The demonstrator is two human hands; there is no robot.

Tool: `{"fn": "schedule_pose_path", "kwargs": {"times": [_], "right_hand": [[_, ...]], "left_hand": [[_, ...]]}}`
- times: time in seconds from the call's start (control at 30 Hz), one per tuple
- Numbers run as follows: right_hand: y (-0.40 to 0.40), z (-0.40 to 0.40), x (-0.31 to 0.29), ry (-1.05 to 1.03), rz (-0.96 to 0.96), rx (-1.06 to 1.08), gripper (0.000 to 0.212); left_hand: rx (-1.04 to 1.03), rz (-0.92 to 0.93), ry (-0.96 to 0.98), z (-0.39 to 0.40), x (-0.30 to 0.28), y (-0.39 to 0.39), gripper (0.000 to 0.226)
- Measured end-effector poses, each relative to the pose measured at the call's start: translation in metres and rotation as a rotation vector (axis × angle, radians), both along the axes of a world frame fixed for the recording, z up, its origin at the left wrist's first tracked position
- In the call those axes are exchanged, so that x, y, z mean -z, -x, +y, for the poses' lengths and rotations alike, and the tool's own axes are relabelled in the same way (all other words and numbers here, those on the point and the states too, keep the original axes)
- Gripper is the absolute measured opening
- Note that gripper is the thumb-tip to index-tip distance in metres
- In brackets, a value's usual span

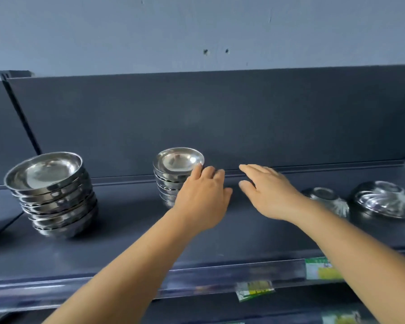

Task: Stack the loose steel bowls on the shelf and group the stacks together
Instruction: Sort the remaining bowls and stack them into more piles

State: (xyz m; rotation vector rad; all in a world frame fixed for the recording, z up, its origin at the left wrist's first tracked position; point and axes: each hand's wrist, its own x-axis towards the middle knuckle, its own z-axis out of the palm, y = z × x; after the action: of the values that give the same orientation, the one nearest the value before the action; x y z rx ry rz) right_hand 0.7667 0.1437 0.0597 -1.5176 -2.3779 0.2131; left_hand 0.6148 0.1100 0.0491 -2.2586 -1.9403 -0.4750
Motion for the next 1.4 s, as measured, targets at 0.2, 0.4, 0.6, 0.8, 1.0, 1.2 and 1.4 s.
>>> {"fn": "schedule_pose_path", "kwargs": {"times": [0.2,0.4,0.6,0.8,1.0,1.2,1.4], "right_hand": [[-0.084,-0.001,0.017,0.018,-0.048,0.049,0.053],[-0.167,0.007,0.031,0.027,-0.036,0.061,0.055],[-0.223,0.02,0.039,0.064,-0.002,0.052,0.063],[-0.231,0.036,0.05,0.198,0.081,0.014,0.081],[-0.22,0.048,0.061,0.333,0.15,0.004,0.083],[-0.22,0.053,0.064,0.27,0.222,0.052,0.081],[-0.229,0.051,0.054,0.163,0.355,0.086,0.072]], "left_hand": [[0.009,-0.01,0.008,0.007,0.017,-0.07,0.053],[0.093,-0.028,0.126,0.017,0.034,-0.146,0.064],[0.09,-0.121,0.166,0.032,0.044,-0.2,0.072],[-0.057,-0.243,0.317,0.051,0.054,-0.206,0.092],[-0.043,-0.345,0.349,0.06,0.065,-0.205,0.101],[0.015,-0.435,0.225,0.067,0.071,-0.203,0.09],[0.157,-0.401,0.092,0.08,0.063,-0.198,0.096]]}}
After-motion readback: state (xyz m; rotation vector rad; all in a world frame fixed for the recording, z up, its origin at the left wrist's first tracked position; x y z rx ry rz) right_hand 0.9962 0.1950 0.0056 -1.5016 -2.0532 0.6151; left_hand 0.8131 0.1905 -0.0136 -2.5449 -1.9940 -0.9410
